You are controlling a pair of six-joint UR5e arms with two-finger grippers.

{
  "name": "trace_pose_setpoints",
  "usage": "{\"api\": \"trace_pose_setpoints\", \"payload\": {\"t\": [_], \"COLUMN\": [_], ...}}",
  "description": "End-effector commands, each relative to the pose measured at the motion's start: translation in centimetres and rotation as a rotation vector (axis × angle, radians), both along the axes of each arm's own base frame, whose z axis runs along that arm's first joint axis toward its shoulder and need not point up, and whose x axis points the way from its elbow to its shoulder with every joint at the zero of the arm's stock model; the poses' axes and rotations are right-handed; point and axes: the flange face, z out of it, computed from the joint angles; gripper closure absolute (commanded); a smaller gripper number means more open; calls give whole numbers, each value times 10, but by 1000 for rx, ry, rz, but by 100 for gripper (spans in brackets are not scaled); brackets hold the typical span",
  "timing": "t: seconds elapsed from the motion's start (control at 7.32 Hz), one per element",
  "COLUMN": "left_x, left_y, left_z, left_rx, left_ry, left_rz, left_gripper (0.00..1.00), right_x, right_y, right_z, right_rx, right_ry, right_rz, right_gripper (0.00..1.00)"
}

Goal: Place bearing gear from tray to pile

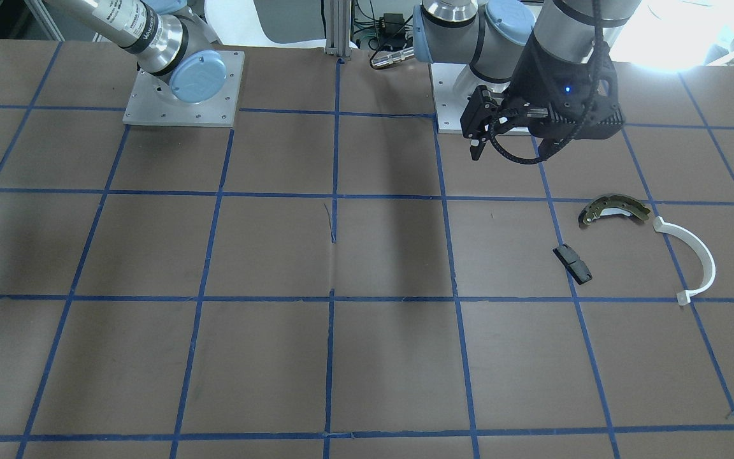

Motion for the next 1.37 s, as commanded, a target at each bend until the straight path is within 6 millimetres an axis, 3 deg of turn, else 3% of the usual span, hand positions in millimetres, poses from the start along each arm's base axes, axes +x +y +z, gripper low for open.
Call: {"api": "trace_pose_setpoints", "payload": {"t": [0.0,1.23], "left_x": [0,0], "left_y": [0,0], "left_z": [0,0], "left_rx": [0,0], "left_ry": [0,0], "left_rz": [-1,0], "left_gripper": [0,0], "right_x": [0,-4], "right_y": [1,6], "right_z": [-6,-25], "right_rx": [7,25], "right_ry": [-4,-10], "right_rz": [-28,-11], "right_gripper": [34,39]}}
